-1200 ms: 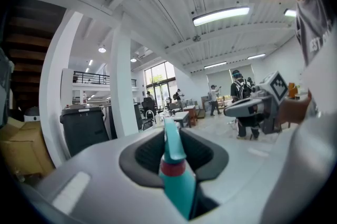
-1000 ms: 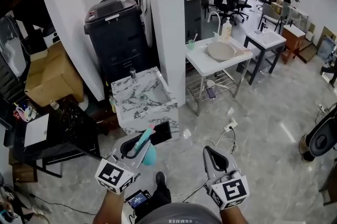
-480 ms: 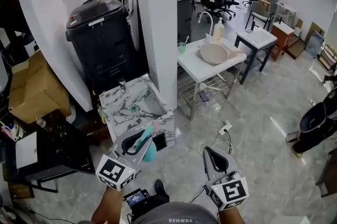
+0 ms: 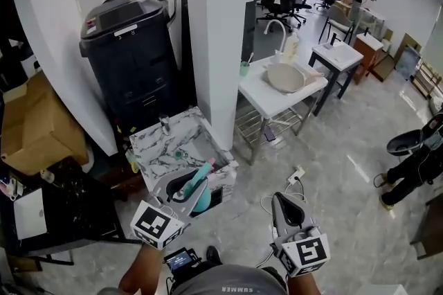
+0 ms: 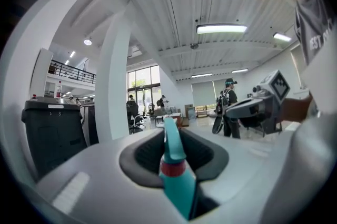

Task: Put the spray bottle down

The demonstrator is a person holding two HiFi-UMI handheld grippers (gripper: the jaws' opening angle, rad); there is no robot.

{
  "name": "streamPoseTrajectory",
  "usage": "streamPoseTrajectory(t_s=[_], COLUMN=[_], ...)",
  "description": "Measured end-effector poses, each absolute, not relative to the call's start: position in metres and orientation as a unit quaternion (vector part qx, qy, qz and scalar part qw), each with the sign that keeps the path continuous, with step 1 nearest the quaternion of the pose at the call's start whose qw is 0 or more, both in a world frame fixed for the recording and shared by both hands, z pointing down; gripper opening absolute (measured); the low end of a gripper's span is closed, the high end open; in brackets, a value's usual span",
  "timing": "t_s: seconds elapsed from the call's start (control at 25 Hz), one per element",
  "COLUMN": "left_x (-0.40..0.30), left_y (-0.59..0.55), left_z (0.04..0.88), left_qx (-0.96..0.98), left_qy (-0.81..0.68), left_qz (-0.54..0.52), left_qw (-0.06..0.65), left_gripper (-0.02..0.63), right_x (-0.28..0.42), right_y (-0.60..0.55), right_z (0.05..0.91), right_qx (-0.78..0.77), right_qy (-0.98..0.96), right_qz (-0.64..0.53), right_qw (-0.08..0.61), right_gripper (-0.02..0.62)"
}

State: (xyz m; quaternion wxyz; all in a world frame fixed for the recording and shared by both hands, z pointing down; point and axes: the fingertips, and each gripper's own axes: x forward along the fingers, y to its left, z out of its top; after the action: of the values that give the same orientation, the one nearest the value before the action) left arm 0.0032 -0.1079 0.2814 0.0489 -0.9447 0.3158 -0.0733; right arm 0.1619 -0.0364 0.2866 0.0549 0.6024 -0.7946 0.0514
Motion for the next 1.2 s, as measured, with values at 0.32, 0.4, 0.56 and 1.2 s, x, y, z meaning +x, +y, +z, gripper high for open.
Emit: streamPoseTrajectory(t_s=[0.32,0.4,0.56,1.2], left_x=[-0.033,-0.039,-0.050,-0.044], left_y=[-0.130,-0.134,-0.145,-0.236], left_z=[0.263,0.261,0.262,0.285], left_qx=[-0.940,-0.937,-0.931,-0.902], left_qy=[0.329,0.335,0.352,0.416], left_qz=[-0.067,-0.067,-0.068,-0.097], left_qw=[0.068,0.071,0.069,0.064], left_gripper=[0.084,0.084,0.084,0.084], right_x=[0.124,0.118,0.107,0.124], right_y=[-0.072,-0.083,-0.104,-0.210], right_z=[0.283,0.280,0.282,0.293], right_qx=[0.586,0.581,0.563,0.509], right_qy=[-0.808,-0.812,-0.825,-0.859], right_qz=[0.032,0.028,0.018,0.025], right_qw=[0.051,0.048,0.048,0.055], right_gripper=[0.002,0.002,0.002,0.002])
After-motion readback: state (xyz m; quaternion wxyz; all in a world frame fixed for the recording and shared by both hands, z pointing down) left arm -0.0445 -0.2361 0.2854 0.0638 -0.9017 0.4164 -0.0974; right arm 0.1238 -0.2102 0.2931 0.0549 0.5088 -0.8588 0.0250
